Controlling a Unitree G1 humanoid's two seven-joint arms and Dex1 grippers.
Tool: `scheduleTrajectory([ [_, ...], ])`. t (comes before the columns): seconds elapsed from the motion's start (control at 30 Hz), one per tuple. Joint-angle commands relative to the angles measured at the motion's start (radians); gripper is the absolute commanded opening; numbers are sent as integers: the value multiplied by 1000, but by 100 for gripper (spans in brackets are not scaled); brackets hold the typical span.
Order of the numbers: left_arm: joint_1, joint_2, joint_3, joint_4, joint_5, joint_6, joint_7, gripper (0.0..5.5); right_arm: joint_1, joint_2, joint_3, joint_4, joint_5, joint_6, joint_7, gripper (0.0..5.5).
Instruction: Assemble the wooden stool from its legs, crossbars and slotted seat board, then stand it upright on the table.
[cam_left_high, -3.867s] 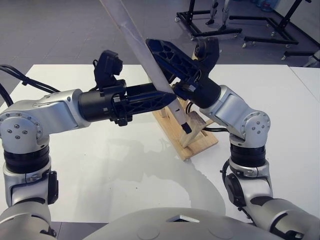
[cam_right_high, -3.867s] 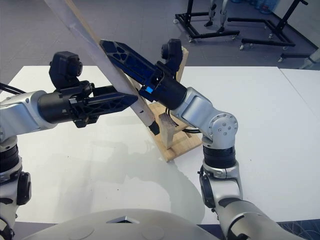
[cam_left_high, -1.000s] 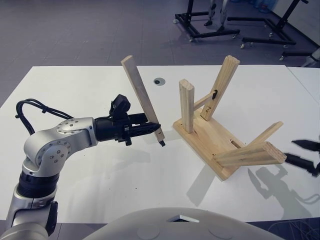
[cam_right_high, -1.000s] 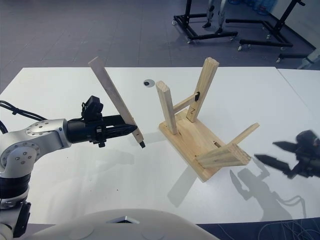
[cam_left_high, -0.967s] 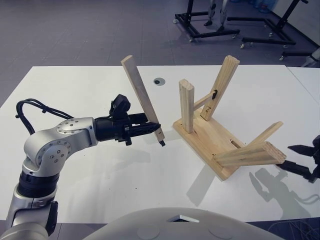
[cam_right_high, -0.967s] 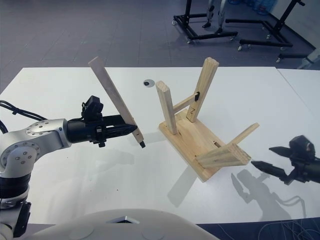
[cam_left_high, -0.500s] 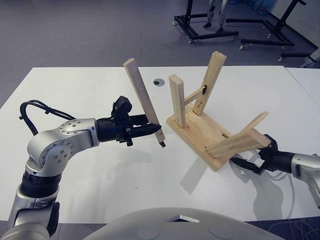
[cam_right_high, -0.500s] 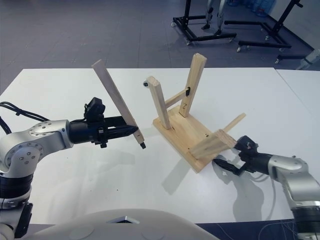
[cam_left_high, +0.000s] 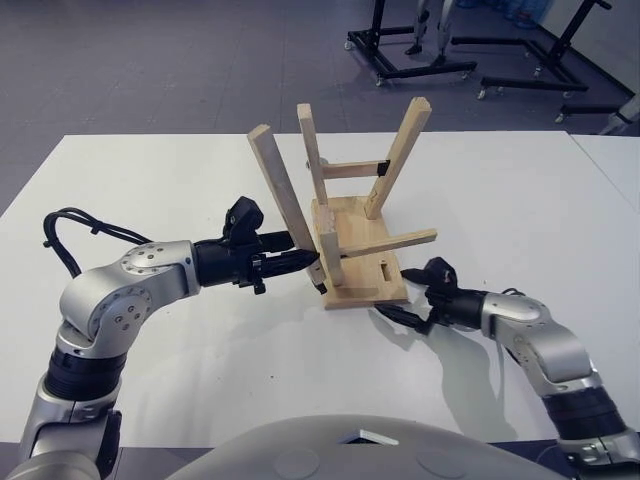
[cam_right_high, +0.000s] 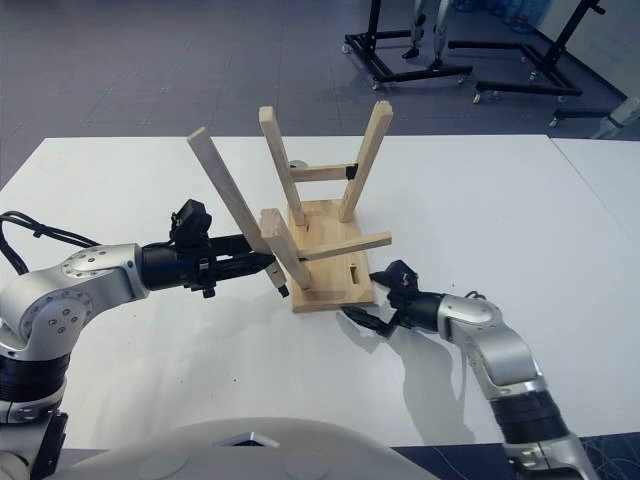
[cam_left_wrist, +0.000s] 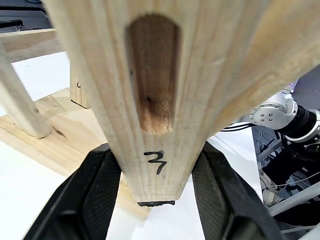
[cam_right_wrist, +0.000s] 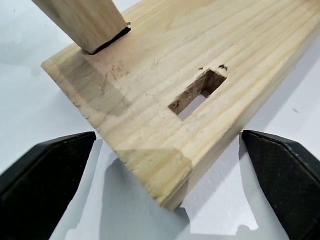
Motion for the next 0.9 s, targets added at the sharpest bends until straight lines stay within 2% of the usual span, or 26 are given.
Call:
scheduleTrajectory([
  [0.03,11,5,-6,-6,22,-15,-3,206,-13,38,23,69,-33,54,-58,540],
  [0.13,7,4,-5,-1,28,-15,-10,206,-13,33,10,75,-25,55,-66,540],
  [0.27,13,11,4,-1,34,-14,-17,206,-21,6,-61,14,50,102,-38,540],
  [0.5,66,102,46,-18,55,-37,-91,206,-49,-76,-275,-165,341,281,76,540],
  [0.63,130,188,76,-19,112,-94,-159,206,-78,-102,-457,-149,525,341,104,540],
  [0.77,170,238,88,-32,144,-151,-224,206,-230,-131,-628,-27,710,397,61,540],
  [0.9,142,262,83,-65,150,-166,-255,206,-448,-118,-627,14,891,473,-28,540],
])
